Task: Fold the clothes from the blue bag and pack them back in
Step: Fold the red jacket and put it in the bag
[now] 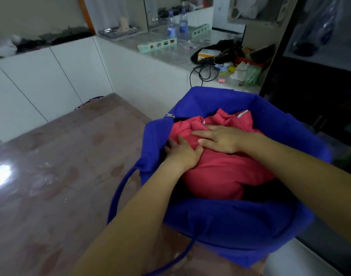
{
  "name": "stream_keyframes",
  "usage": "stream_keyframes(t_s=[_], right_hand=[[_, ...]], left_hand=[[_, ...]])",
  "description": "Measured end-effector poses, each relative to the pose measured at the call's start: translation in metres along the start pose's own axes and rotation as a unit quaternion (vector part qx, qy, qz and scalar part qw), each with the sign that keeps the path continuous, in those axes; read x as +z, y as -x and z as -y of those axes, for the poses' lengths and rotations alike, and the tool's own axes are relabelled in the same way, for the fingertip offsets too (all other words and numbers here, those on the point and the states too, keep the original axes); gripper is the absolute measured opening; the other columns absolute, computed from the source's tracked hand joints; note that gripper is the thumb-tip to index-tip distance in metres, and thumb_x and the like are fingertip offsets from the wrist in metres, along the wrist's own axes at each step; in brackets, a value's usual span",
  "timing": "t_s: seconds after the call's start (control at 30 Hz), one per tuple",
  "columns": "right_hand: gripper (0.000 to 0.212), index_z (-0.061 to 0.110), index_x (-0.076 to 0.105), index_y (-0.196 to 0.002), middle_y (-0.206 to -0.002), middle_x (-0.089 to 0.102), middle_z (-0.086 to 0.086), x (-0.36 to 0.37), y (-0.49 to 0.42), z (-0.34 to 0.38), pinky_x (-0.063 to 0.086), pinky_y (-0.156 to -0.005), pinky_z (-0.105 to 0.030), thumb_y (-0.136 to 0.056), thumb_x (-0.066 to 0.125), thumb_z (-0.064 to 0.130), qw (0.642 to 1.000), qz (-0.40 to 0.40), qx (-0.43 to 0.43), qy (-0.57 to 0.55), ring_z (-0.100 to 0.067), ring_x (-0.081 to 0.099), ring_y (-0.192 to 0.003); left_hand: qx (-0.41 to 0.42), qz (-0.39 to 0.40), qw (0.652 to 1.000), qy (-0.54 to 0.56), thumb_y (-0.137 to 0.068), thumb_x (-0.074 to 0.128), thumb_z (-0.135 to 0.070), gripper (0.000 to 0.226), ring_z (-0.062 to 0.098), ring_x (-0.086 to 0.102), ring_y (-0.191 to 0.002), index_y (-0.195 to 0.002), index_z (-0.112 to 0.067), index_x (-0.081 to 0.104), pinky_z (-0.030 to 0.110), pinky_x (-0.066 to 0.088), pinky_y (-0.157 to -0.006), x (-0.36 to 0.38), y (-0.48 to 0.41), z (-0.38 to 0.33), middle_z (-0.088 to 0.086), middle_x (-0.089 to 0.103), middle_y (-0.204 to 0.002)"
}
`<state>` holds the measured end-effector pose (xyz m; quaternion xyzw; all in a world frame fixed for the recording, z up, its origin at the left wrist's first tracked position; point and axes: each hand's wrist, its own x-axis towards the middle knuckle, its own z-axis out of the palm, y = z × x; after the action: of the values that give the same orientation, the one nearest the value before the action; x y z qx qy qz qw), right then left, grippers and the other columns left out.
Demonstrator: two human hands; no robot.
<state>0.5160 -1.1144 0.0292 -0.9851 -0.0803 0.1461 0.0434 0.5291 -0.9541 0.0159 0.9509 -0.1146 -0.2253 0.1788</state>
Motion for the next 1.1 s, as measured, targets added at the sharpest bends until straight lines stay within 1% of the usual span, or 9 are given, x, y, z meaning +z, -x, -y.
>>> stream_keyframes(t_s=[0.2, 0.37, 0.53, 0.63, 0.73, 0.83, 0.93, 1.03, 1.1], right_hand=[[0.059, 0.041, 0.025, -0.145, -0.156, 0.023, 0.002, 0.004, -0.047, -0.031, 0.012, -0.119, -0.041, -0.091, 0.029, 0.063, 0.990, -0.013, 0.059, -0.127, -0.019, 0.019, -0.144], [0.052, 0.025, 0.042, -0.141, -0.148, 0.038, -0.001, 0.024, -0.070, -0.054, 0.023, -0.108, -0.025, -0.096, 0.038, 0.051, 0.907, -0.083, 0.168, -0.377, -0.020, 0.035, -0.136], [0.051, 0.017, 0.045, -0.139, -0.145, 0.044, -0.010, 0.023, -0.070, -0.047, 0.029, -0.108, -0.030, -0.098, 0.039, 0.046, 0.929, -0.099, 0.180, -0.308, -0.026, 0.041, -0.131], [0.053, 0.014, 0.034, -0.145, -0.149, 0.036, -0.011, 0.006, -0.043, -0.025, 0.025, -0.110, -0.029, -0.100, 0.033, 0.043, 0.968, -0.084, 0.124, -0.201, -0.027, 0.035, -0.135], [0.059, 0.024, 0.018, -0.150, -0.155, 0.022, -0.013, -0.002, 0.002, -0.007, 0.018, -0.116, -0.034, -0.098, 0.029, 0.050, 0.989, -0.046, 0.088, -0.105, -0.029, 0.026, -0.140], [0.078, 0.036, 0.008, -0.150, -0.158, 0.009, -0.012, 0.008, 0.035, -0.015, 0.015, -0.117, -0.045, -0.084, 0.026, 0.074, 0.973, -0.017, 0.194, -0.121, -0.031, 0.015, -0.144], [0.085, 0.033, 0.000, -0.150, -0.159, -0.003, -0.012, 0.028, 0.034, -0.020, 0.008, -0.117, -0.049, -0.082, 0.022, 0.078, 0.942, -0.008, 0.290, -0.169, -0.033, 0.001, -0.145], [0.083, 0.029, -0.006, -0.150, -0.157, -0.009, -0.017, 0.036, 0.031, -0.005, 0.008, -0.117, -0.049, -0.086, 0.022, 0.073, 0.932, -0.022, 0.304, -0.196, -0.036, 0.001, -0.145], [0.082, 0.024, -0.002, -0.151, -0.158, -0.001, -0.018, 0.029, 0.049, 0.007, 0.011, -0.118, -0.044, -0.089, 0.030, 0.068, 0.938, -0.041, 0.283, -0.194, -0.035, 0.008, -0.145]], left_hand=[[-0.043, 0.004, 0.995, 0.093, -0.081, 0.039, -0.075, 0.099, 0.041, 0.007, -0.142, -0.151, -0.024, -0.008, 0.051, 0.015, -0.113, -0.007, -0.017, -0.004, 0.018, -0.003, -0.157], [-0.026, -0.039, 0.994, 0.096, -0.070, 0.041, -0.084, 0.108, 0.043, 0.010, -0.141, -0.149, -0.031, -0.010, 0.060, 0.015, -0.110, 0.007, -0.022, -0.004, 0.019, 0.000, -0.156], [-0.016, -0.063, 0.995, 0.072, -0.074, 0.038, -0.082, 0.100, 0.042, 0.012, -0.140, -0.150, -0.033, -0.004, 0.059, 0.013, -0.110, 0.008, -0.021, -0.003, 0.019, 0.001, -0.156], [0.000, -0.057, 0.998, 0.029, -0.078, 0.033, -0.080, 0.089, 0.044, 0.005, -0.141, -0.149, -0.038, -0.001, 0.059, 0.012, -0.111, 0.005, -0.012, -0.003, 0.016, -0.008, -0.157], [0.056, -0.021, 0.998, -0.006, -0.082, 0.030, -0.076, 0.080, 0.042, -0.013, -0.142, -0.147, -0.043, -0.002, 0.061, 0.008, -0.111, 0.000, 0.008, -0.008, 0.010, -0.024, -0.155], [0.122, 0.039, 0.991, -0.036, -0.072, 0.032, -0.085, 0.092, 0.035, -0.033, -0.137, -0.145, -0.047, -0.008, 0.066, -0.005, -0.107, 0.007, 0.041, -0.011, 0.001, -0.033, -0.152], [0.154, 0.072, 0.976, -0.138, -0.062, 0.041, -0.089, 0.107, 0.038, -0.040, -0.131, -0.143, -0.048, -0.015, 0.073, -0.017, -0.098, 0.023, 0.060, -0.012, 0.002, -0.039, -0.149], [0.128, 0.070, 0.966, -0.212, -0.061, 0.049, -0.087, 0.113, 0.042, -0.037, -0.132, -0.141, -0.048, -0.022, 0.077, -0.009, -0.098, 0.028, 0.061, -0.014, 0.004, -0.041, -0.147], [0.138, 0.068, 0.970, -0.188, -0.066, 0.049, -0.083, 0.109, 0.044, -0.030, -0.135, -0.144, -0.046, -0.016, 0.074, -0.005, -0.102, 0.022, 0.067, -0.012, 0.005, -0.034, -0.152]])
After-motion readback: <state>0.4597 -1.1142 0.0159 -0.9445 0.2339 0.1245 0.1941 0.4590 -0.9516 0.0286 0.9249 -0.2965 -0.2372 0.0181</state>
